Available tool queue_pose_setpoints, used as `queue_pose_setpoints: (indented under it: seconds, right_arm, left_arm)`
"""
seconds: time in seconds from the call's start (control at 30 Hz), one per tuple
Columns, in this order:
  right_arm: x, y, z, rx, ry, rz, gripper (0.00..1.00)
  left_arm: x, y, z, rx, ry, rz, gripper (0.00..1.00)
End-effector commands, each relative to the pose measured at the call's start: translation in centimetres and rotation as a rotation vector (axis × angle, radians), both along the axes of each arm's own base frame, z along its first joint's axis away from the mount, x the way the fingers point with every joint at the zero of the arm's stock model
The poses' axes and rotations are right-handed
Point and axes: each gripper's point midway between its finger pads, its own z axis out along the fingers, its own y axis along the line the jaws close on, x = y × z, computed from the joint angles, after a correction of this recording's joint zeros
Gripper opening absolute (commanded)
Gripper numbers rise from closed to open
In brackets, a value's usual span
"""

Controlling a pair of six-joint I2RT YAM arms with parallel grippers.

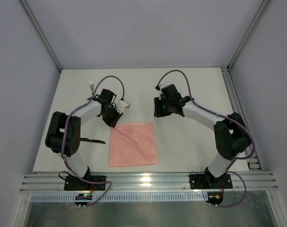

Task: Fold the napkin into a case and place the utensils inside
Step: Smooth out the square-folded napkin at the center of the board.

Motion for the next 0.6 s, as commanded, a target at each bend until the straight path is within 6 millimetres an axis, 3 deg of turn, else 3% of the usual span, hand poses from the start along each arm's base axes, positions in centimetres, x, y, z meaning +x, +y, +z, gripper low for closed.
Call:
queue_pose_setpoints:
  seconds: [0.0, 0.17, 0.23, 0.33, 0.43, 0.57]
  right_arm:
    - [-1.8, 1.9, 1.4, 0.061, -0.046, 0.056, 0.38]
    - [-5.4, 6.8, 1.8, 0.25, -0.047, 0.194, 0.15]
    - [-6.7, 7.7, 0.9, 0.293, 0.001, 0.218, 0.12]
    - [-6.8, 8.0, -1.0, 0.299, 0.046, 0.193, 0.08]
    - [-6.0, 7.7, -3.0, 0.281, 0.07, 0.132, 0.04]
    - [-5.3, 6.1, -5.7, 0.247, 0.152, 0.017, 0.04]
  left_arm:
    - [2.1, -0.8, 1.8, -0.047, -0.076, 0.029, 0.2]
    - [2.5, -1.5, 4.0, -0.097, -0.113, 0.064, 0.33]
    - [2.6, -1.8, 5.7, -0.123, -0.15, 0.068, 0.35]
    - [2.2, -2.0, 7.1, -0.151, -0.166, 0.076, 0.4]
    - [1.2, -1.3, 6.5, -0.12, -0.133, 0.091, 0.4]
    - [-0.2, 0.7, 2.9, 0.006, -0.087, 0.111, 0.29]
